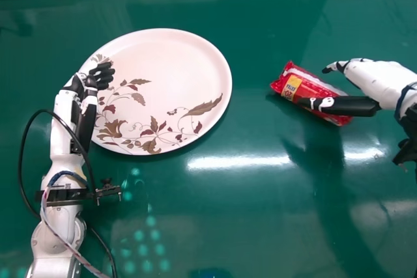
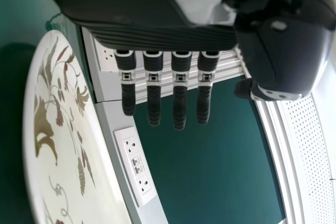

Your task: Pick up biscuit and place it in the plate

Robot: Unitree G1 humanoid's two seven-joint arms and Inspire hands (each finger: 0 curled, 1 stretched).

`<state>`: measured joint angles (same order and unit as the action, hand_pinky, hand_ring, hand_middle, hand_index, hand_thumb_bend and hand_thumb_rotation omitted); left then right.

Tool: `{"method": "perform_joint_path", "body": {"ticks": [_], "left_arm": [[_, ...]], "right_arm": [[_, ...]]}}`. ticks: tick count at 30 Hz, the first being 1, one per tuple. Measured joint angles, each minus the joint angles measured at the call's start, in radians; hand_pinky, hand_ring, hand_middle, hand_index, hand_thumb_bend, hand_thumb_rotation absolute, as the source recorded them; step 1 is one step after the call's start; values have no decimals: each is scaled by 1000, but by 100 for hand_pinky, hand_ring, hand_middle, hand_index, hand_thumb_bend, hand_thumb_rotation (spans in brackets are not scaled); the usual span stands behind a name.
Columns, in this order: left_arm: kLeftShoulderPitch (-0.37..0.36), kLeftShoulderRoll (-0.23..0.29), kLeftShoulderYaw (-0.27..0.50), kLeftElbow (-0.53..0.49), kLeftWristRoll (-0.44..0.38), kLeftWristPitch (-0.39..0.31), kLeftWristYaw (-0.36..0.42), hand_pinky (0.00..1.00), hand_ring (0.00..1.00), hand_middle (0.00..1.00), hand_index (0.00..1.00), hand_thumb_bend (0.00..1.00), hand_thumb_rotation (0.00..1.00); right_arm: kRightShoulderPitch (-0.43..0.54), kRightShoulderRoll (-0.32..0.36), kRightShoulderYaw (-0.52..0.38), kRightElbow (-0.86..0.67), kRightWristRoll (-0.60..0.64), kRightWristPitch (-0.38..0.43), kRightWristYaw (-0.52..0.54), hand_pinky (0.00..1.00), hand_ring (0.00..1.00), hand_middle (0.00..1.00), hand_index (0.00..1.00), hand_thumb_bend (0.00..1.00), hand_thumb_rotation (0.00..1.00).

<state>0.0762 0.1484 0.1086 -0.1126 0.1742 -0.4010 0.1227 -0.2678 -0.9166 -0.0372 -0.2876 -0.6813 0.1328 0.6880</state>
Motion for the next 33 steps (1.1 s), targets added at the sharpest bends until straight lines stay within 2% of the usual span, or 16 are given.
{"method": "perform_joint_path", "body": {"ticks": [12,17,26,33], "left_arm": [[0,0,1,1,-1,-3,0,77,75,75,75,29,9],[1,0,1,1,-2,-13,-5,77,75,75,75,29,10],[7,-1,2,-5,-1,-12,-6,76,75,75,75,29,9],[17,-5,4,-14,-2,-9,-6,78,76,76,76,30,8]], "right_arm": [[0,-13,14,3,-18,1,22,75,89,97,94,100,54],[-13,-15,39,51,-18,-1,23,73,88,97,95,100,54],[-115,-19,124,200,-52,-33,5,73,88,96,94,100,54],[-224,-7,199,317,-75,-37,-1,78,89,97,97,100,52]]}}
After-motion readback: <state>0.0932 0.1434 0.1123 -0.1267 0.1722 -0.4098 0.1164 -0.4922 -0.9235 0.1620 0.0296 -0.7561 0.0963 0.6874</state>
